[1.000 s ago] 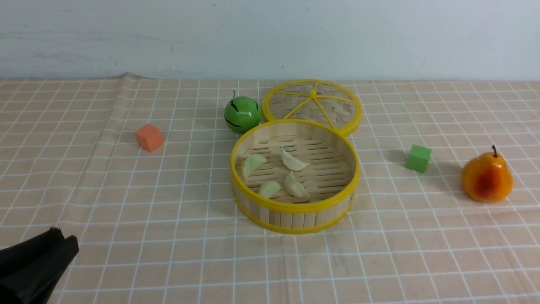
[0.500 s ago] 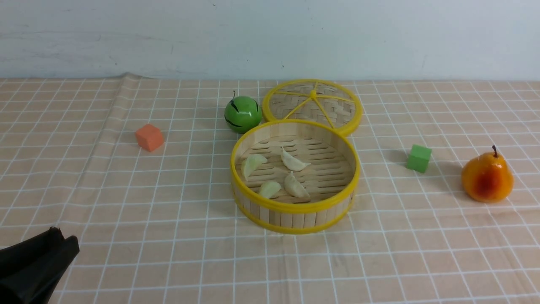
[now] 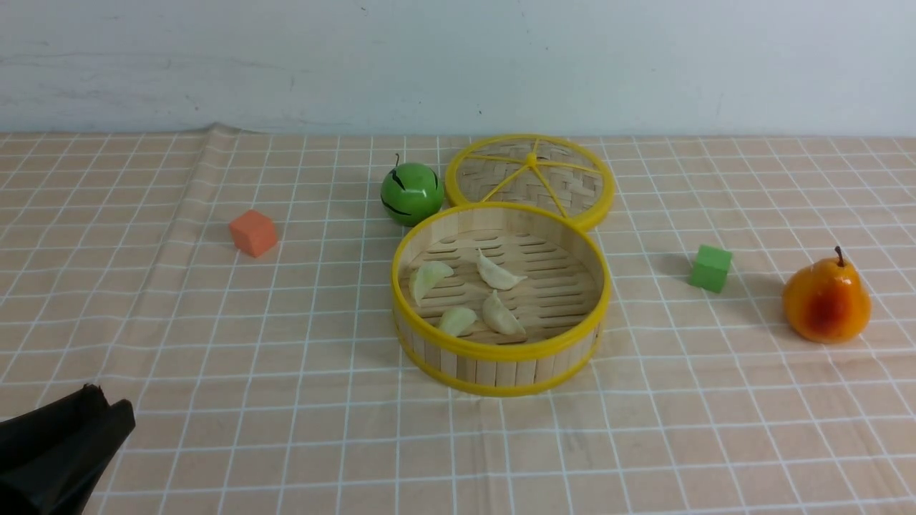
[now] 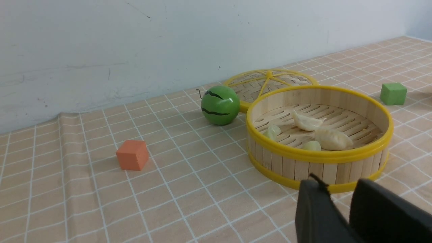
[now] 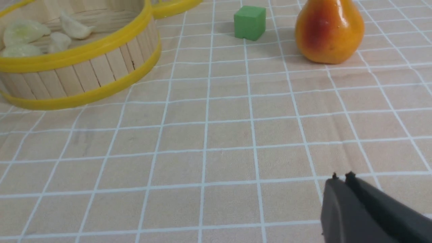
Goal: Put the dumplings into the steamer on the table with the brown tablecloth.
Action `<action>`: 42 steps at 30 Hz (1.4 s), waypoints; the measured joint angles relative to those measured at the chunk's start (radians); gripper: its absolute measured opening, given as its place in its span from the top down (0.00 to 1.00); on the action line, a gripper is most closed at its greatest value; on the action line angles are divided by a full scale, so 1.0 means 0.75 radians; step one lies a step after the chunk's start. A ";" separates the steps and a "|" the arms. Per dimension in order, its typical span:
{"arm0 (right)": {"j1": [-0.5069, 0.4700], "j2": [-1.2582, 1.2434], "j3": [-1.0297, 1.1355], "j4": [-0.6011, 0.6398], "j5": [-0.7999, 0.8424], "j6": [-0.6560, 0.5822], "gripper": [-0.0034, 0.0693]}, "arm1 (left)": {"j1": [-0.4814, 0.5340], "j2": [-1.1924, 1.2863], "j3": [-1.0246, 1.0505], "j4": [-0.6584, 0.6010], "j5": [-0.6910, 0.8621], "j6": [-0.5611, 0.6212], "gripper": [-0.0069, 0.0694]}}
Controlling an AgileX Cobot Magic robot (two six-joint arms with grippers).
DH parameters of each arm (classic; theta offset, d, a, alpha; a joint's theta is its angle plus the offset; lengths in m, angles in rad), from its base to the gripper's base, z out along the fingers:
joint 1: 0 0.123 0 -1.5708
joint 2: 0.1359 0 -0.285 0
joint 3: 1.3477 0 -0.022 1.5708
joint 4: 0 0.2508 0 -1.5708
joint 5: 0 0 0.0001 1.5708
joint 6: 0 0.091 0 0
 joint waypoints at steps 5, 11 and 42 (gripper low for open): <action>0.000 0.000 0.000 -0.004 -0.002 -0.089 0.95 | 0.000 0.000 0.000 0.000 0.000 0.000 0.69; 0.000 0.000 0.000 0.003 -0.002 -0.119 0.95 | 0.000 0.000 0.000 0.000 0.000 0.000 0.69; 0.004 0.000 0.000 0.006 -0.002 -0.127 0.92 | 0.063 -0.238 0.082 0.003 0.124 0.019 0.66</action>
